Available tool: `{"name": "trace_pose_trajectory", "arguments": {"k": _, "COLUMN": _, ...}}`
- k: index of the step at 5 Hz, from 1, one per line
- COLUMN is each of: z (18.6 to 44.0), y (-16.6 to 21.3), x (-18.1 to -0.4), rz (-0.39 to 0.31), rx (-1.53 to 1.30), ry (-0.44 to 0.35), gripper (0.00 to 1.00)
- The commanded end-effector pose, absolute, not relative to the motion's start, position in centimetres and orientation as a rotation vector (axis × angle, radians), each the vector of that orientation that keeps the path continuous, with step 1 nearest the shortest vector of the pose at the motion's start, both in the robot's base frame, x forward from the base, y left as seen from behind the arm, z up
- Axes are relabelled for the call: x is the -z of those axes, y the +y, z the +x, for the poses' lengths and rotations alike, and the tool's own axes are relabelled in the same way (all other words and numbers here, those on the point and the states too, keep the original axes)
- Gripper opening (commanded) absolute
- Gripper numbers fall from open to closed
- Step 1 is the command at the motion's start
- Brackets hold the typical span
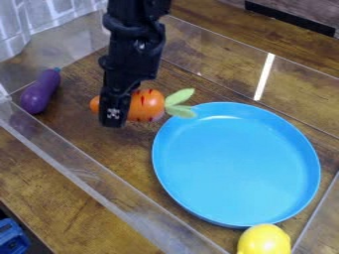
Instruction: Move the carrot to the right side
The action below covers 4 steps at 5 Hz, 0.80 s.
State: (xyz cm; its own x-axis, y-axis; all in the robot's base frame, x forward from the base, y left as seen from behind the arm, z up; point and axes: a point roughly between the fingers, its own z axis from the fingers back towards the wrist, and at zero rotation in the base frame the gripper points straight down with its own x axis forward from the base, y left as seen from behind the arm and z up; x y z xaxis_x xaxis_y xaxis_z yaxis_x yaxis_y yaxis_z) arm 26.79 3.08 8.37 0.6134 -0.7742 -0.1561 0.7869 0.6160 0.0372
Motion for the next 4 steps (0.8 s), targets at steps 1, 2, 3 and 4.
{"name": "trace_pose_trajectory", "arguments": {"k": 1, "z": 27.7, "y": 3.2, "x": -11.3, "rz": 0.142, "rx": 0.955, "ry": 0.053, "gripper": 0.00}}
{"name": "trace_pose_trajectory", "arguments": {"k": 2, "z": 27.9, "y": 2.4, "x": -12.7, "rz": 0.149, "rx": 1.013, "ry": 0.034, "gripper": 0.00}}
{"name": "trace_pose_trajectory", "arguments": {"k": 3, "z": 27.3, "y": -0.5, "x": -14.7, "rz": 0.159, "rx": 0.986, "ry": 0.021, "gripper": 0.00}}
{"name": "trace_pose_trajectory", "arguments": {"k": 4, "z": 27.3, "y": -4.1, "x": -15.4, "rz": 0.167, "rx": 0.962, "ry": 0.003, "gripper": 0.00}}
